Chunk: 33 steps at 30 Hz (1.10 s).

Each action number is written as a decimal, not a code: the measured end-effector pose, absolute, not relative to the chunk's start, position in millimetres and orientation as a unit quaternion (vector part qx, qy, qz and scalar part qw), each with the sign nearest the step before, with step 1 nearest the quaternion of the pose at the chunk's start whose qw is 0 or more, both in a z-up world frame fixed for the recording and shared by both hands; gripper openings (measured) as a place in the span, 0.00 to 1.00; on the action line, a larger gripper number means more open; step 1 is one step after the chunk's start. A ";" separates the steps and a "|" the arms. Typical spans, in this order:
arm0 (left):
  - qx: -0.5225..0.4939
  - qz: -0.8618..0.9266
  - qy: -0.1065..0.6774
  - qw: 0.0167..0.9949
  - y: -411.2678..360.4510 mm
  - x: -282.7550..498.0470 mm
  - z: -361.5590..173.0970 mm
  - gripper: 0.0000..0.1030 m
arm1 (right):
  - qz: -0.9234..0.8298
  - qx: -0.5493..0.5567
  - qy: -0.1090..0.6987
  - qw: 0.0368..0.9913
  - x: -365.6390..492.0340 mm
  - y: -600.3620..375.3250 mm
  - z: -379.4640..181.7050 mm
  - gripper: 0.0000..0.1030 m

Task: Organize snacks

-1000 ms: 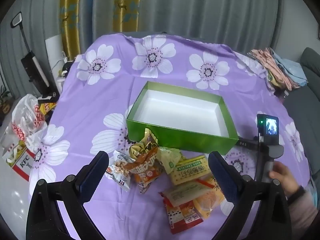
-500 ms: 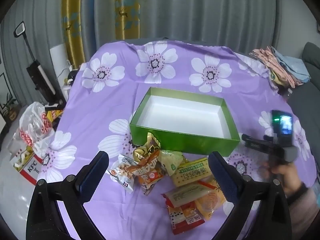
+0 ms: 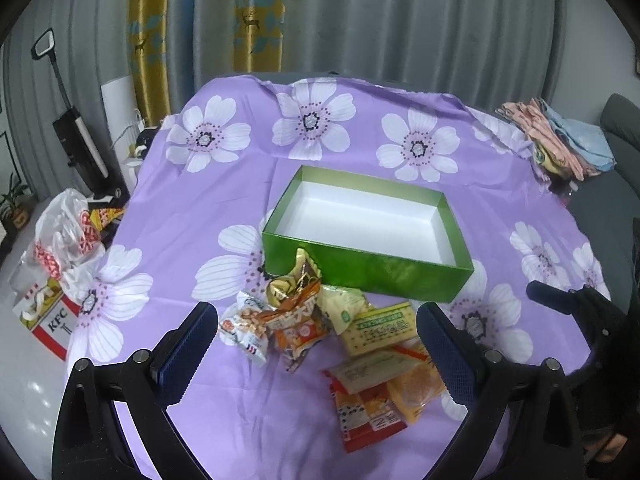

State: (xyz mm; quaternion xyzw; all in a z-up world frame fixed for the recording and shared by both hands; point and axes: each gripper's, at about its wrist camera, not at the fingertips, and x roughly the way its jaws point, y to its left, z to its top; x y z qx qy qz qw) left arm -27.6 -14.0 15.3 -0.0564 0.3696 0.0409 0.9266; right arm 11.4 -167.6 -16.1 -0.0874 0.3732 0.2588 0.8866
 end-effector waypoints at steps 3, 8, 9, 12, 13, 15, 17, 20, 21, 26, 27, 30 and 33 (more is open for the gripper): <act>-0.051 0.046 0.368 0.927 -10.2 -32.0 15.2 0.96 | 0.263 -0.092 0.368 0.887 4.3 -156.6 -11.9 1.00; -0.057 0.048 0.367 0.927 -1.8 -36.4 15.5 0.96 | 0.261 -0.095 0.365 0.889 1.4 -147.9 -3.7 1.00; -0.057 0.048 0.367 0.927 -0.4 -36.8 15.5 0.96 | 0.261 -0.096 0.363 0.889 -0.2 -146.8 -2.6 1.00; -0.056 0.049 0.368 0.927 0.9 -37.9 14.8 0.96 | 0.262 -0.098 0.361 0.890 -3.4 -143.5 -0.2 1.00; -0.056 0.048 0.368 0.927 1.1 -38.2 14.5 0.96 | 0.263 -0.098 0.362 0.889 -3.8 -142.7 -0.1 1.00; -0.056 0.047 0.369 0.927 0.6 -39.5 13.6 0.96 | 0.265 -0.095 0.365 0.888 -4.5 -142.0 -0.3 1.00; -0.053 0.045 0.373 0.925 -0.3 -40.0 11.6 0.96 | 0.268 -0.092 0.368 0.886 -4.7 -142.6 -1.8 1.00; -0.052 0.044 0.377 0.924 -1.6 -41.0 8.5 0.96 | 0.270 -0.094 0.367 0.885 -5.8 -142.1 -3.3 1.00; -0.052 0.043 0.378 0.923 -1.8 -40.8 8.1 0.96 | 0.269 -0.095 0.367 0.885 -6.5 -141.7 -4.0 1.00; -0.052 0.042 0.381 0.922 -3.7 -41.2 7.1 0.96 | 0.268 -0.094 0.370 0.885 -8.0 -142.5 -6.8 1.00; -0.052 0.041 0.383 0.922 -4.2 -41.4 6.3 0.96 | 0.268 -0.094 0.370 0.885 -8.5 -142.8 -7.5 1.00; -0.052 0.038 0.385 0.920 -5.5 -40.9 4.6 0.96 | 0.268 -0.094 0.370 0.884 -8.9 -142.6 -8.1 1.00; -0.060 0.030 0.388 0.919 -4.4 -39.1 1.7 0.96 | 0.268 -0.096 0.374 0.883 -8.0 -143.1 -10.2 1.00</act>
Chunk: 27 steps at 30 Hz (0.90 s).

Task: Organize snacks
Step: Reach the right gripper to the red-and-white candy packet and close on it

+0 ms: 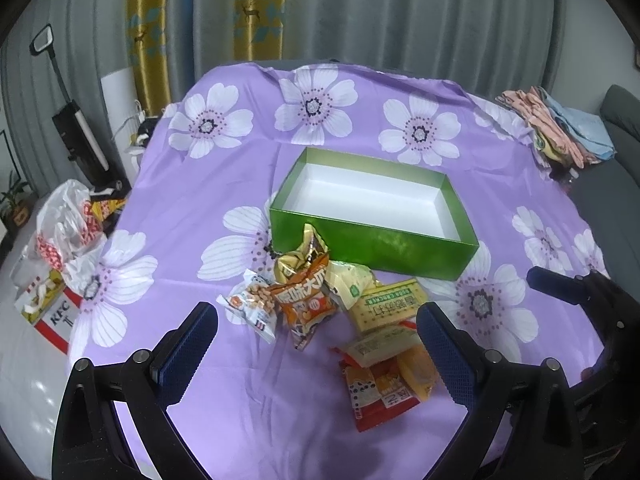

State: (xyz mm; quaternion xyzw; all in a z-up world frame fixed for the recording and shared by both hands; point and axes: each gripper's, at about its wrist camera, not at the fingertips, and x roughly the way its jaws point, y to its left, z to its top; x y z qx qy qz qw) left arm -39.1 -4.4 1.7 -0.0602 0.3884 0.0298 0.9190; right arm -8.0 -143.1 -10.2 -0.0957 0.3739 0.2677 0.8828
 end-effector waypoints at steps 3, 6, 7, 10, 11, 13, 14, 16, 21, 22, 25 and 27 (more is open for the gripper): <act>-0.094 -0.005 0.402 0.911 1.0 -36.1 -8.0 0.96 | 0.272 -0.098 0.382 0.878 -9.5 -145.6 -19.2 1.00; -0.120 -0.032 0.424 0.897 6.1 -32.8 -27.0 0.96 | 0.273 -0.098 0.398 0.870 -9.4 -150.8 -31.9 1.00; -0.127 -0.036 0.434 0.891 7.9 -31.5 -36.0 0.96 | 0.270 -0.098 0.404 0.869 -8.9 -152.6 -36.4 1.00; -0.136 -0.051 0.446 0.883 8.4 -32.4 -50.8 0.96 | 0.265 -0.092 0.423 0.862 -8.6 -158.2 -50.0 1.00; -0.138 -0.055 0.449 0.881 8.4 -32.4 -54.3 0.96 | 0.264 -0.090 0.430 0.859 -8.0 -159.6 -54.2 1.00; -0.142 -0.066 0.458 0.875 6.9 -33.1 -63.7 0.96 | 0.267 -0.086 0.437 0.855 -9.2 -161.5 -60.8 1.00; -0.144 -0.070 0.461 0.873 6.6 -33.4 -65.6 0.96 | 0.271 -0.084 0.441 0.852 -10.6 -162.3 -64.5 1.00; -0.149 -0.086 0.466 0.868 3.8 -35.5 -72.9 0.96 | 0.281 -0.078 0.452 0.843 -13.5 -162.8 -73.6 1.00; -0.157 -0.117 0.490 0.849 -1.9 -34.3 -91.8 0.96 | 0.319 -0.045 0.482 0.815 -26.3 -162.6 -98.3 0.93; -0.156 -0.119 0.496 0.846 -2.4 -32.8 -95.8 0.96 | 0.329 -0.038 0.489 0.807 -29.2 -160.9 -104.3 0.92; -0.166 -0.129 0.508 0.835 -6.0 -29.8 -106.5 0.96 | 0.356 -0.030 0.504 0.786 -33.5 -153.3 -118.0 0.76; -0.169 -0.133 0.511 0.832 -8.0 -28.7 -110.3 0.91 | 0.364 -0.021 0.512 0.778 -33.1 -147.9 -126.7 0.71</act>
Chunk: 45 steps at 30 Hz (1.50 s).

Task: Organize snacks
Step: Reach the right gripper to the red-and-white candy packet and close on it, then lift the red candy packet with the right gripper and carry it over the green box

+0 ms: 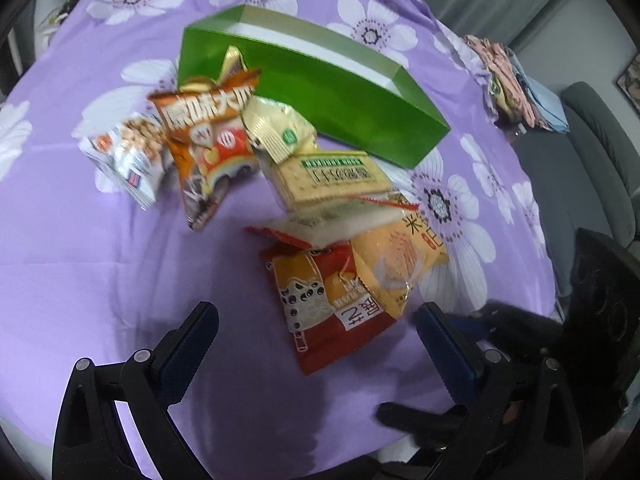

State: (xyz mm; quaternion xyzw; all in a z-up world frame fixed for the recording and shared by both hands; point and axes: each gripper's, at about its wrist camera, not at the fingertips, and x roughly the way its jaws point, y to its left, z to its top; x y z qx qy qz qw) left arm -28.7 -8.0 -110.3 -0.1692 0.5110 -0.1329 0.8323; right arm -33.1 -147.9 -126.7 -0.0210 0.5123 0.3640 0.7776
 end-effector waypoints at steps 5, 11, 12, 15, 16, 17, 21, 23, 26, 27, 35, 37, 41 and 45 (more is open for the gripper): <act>-0.185 -0.136 0.519 0.824 -9.4 -23.9 -119.5 0.80 | 0.365 0.015 0.505 0.782 -23.7 -140.9 -134.6 0.68; -0.201 -0.140 0.523 0.817 -9.8 -14.5 -125.6 0.62 | 0.366 0.022 0.493 0.789 -9.0 -129.1 -134.1 0.67; -0.203 -0.141 0.523 0.816 -9.9 -13.5 -126.0 0.59 | 0.366 0.021 0.492 0.789 -6.8 -126.6 -133.7 0.63; -0.215 -0.137 0.525 0.812 -6.7 -9.2 -128.9 0.45 | 0.364 0.016 0.496 0.788 -2.1 -123.4 -136.5 0.51; -0.218 -0.136 0.525 0.812 -5.5 -8.6 -130.6 0.43 | 0.363 0.015 0.496 0.789 -2.1 -124.1 -137.6 0.46; -0.225 -0.137 0.525 0.809 -2.9 -8.1 -132.5 0.42 | 0.360 0.014 0.497 0.790 -1.7 -125.3 -139.0 0.39; -0.231 -0.142 0.521 0.809 1.2 -10.9 -131.4 0.39 | 0.360 0.018 0.495 0.791 -1.7 -127.8 -139.2 0.30; -0.228 -0.142 0.519 0.812 1.3 -13.7 -128.9 0.39 | 0.361 0.026 0.495 0.789 -3.3 -130.1 -137.9 0.26; -0.229 -0.143 0.515 0.814 4.8 -19.4 -123.6 0.39 | 0.369 0.042 0.494 0.786 -8.1 -135.9 -135.9 0.23; -0.226 -0.142 0.514 0.815 5.3 -21.9 -121.5 0.39 | 0.372 0.047 0.494 0.784 -10.1 -136.5 -134.8 0.23; -0.202 -0.126 0.488 0.840 9.7 -41.3 -96.2 0.39 | 0.399 0.069 0.475 0.782 -22.2 -129.0 -116.8 0.23; -0.197 -0.124 0.479 0.846 10.1 -45.2 -88.6 0.39 | 0.404 0.066 0.465 0.785 -25.2 -127.4 -109.7 0.23; -0.187 -0.121 0.462 0.858 7.4 -49.3 -73.4 0.39 | 0.409 0.068 0.451 0.790 -28.4 -127.0 -95.1 0.23; -0.178 -0.124 0.448 0.867 3.1 -50.7 -60.8 0.39 | 0.407 0.066 0.436 0.799 -29.7 -130.9 -83.8 0.22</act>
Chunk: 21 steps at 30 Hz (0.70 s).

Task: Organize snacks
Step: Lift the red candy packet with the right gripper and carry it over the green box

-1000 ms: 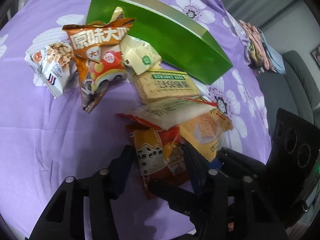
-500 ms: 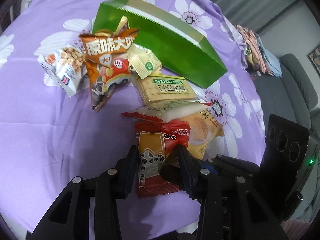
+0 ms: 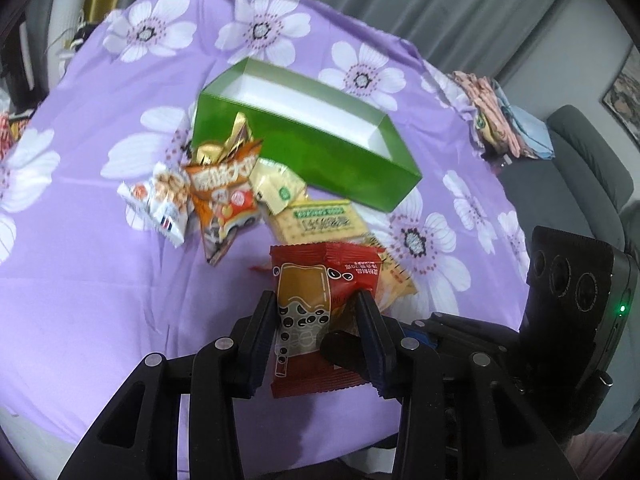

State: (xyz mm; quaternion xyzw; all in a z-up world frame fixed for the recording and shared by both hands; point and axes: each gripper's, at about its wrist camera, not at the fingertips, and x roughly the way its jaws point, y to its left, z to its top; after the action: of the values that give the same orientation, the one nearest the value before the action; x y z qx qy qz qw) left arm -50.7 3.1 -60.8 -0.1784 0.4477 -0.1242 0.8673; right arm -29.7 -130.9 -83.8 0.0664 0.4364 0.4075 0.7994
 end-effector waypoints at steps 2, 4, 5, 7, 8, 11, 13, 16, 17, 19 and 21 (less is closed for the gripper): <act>-0.175 -0.126 0.442 0.871 0.2 -49.6 -55.7 0.39 | 0.406 0.068 0.429 0.804 -29.4 -133.0 -78.7 0.22; -0.170 -0.128 0.436 0.874 -2.4 -47.2 -49.6 0.39 | 0.404 0.069 0.423 0.808 -28.3 -136.3 -74.2 0.23; -0.166 -0.130 0.433 0.876 -4.0 -46.5 -46.9 0.39 | 0.403 0.069 0.419 0.810 -27.6 -137.1 -73.1 0.23; -0.162 -0.133 0.427 0.880 -7.0 -44.6 -41.5 0.39 | 0.401 0.073 0.413 0.815 -25.5 -140.5 -68.9 0.22; -0.160 -0.134 0.425 0.881 -9.0 -42.6 -38.9 0.39 | 0.399 0.075 0.410 0.817 -24.4 -142.2 -67.2 0.22; -0.155 -0.138 0.421 0.883 -13.7 -38.7 -33.5 0.39 | 0.394 0.079 0.402 0.823 -21.5 -145.2 -62.7 0.22; -0.152 -0.141 0.419 0.884 -16.6 -34.8 -30.0 0.39 | 0.392 0.082 0.398 0.825 -19.8 -148.1 -60.6 0.22; -0.146 -0.144 0.415 0.886 -20.4 -30.4 -25.8 0.39 | 0.389 0.086 0.392 0.829 -16.8 -152.1 -57.0 0.22; -0.144 -0.145 0.414 0.887 -21.8 -28.7 -24.1 0.39 | 0.388 0.087 0.389 0.831 -15.5 -153.2 -55.7 0.22; -0.141 -0.147 0.411 0.889 -24.4 -24.1 -21.0 0.39 | 0.384 0.089 0.385 0.834 -13.3 -155.1 -53.8 0.22; -0.137 -0.149 0.408 0.890 -27.4 -20.7 -18.7 0.39 | 0.382 0.092 0.382 0.836 -11.4 -157.0 -52.8 0.22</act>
State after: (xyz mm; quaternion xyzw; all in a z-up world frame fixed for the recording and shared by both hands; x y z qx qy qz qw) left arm -20.7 -27.4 -18.7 -0.1372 0.4083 -0.1493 0.8901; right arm -11.4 -157.0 -52.8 0.0916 0.3819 0.3822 0.8365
